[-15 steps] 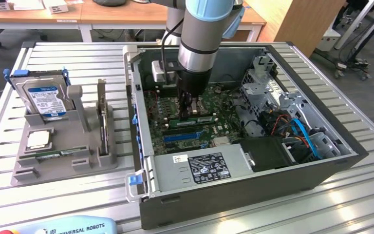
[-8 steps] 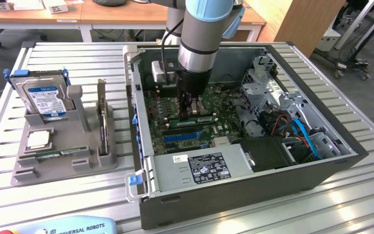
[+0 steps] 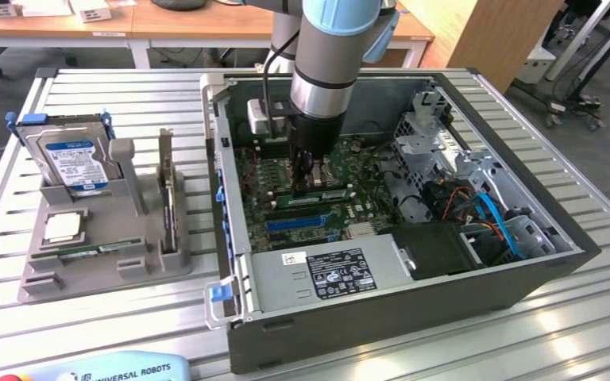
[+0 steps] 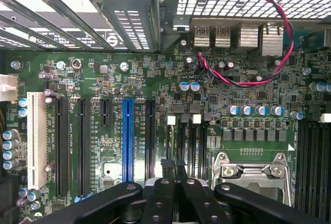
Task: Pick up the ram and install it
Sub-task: 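Press down the ram until it locks into place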
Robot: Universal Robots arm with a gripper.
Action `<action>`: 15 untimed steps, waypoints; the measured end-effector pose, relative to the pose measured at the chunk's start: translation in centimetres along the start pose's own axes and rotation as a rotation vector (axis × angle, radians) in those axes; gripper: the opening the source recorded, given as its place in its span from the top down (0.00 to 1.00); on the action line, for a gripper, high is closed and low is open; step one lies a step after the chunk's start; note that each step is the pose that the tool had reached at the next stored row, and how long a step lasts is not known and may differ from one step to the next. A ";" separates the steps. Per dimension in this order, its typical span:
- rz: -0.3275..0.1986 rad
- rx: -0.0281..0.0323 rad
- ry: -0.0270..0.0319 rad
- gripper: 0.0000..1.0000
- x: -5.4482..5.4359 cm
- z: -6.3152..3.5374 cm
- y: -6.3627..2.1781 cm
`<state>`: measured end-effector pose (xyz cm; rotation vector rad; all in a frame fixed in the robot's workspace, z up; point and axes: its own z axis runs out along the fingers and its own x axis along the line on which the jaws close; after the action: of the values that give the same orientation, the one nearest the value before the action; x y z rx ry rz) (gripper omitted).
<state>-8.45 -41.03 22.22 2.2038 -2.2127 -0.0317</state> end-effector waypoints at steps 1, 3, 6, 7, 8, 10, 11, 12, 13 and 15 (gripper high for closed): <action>0.000 0.0000 -0.0001 0.90 0.0 0.01 0.00; 0.000 0.0000 -0.0001 0.90 0.0 0.01 0.00; 0.000 0.0000 -0.0001 0.90 0.0 0.02 0.00; 0.000 0.0000 -0.0002 0.90 0.0 0.02 0.00; 0.000 0.0001 -0.0002 0.90 0.0 0.03 0.00; 0.000 0.0001 -0.0002 0.90 0.0 0.03 0.00; 0.000 0.0001 -0.0002 0.90 0.0 0.03 0.00; 0.000 0.0001 -0.0001 0.90 0.0 0.03 0.00; 0.000 0.0000 0.0000 0.90 0.0 0.06 0.00; 0.000 -0.0001 0.0002 0.90 0.0 0.08 0.00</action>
<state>-8.45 -41.03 22.14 2.2036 -2.2125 -0.0316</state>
